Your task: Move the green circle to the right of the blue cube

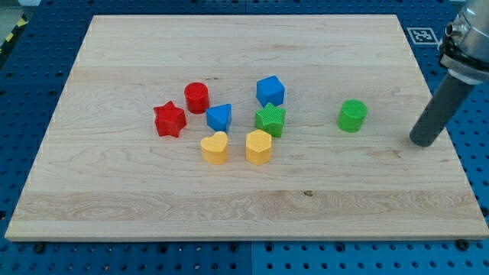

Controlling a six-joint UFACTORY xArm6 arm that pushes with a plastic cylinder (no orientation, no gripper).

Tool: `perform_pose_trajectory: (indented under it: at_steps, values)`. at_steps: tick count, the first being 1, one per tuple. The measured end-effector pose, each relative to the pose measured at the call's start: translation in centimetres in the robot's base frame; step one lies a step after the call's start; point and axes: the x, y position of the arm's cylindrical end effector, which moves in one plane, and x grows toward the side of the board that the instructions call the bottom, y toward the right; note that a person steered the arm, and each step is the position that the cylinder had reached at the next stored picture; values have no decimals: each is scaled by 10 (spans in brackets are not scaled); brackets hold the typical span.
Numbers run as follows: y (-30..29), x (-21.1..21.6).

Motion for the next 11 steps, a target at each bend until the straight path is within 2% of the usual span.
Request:
perform_pose_trajectory:
  at_steps: [3,6,8,11]
  values:
    - [-74,6]
    - [-90,-31]
    - [-106,-39]
    - [-102,-89]
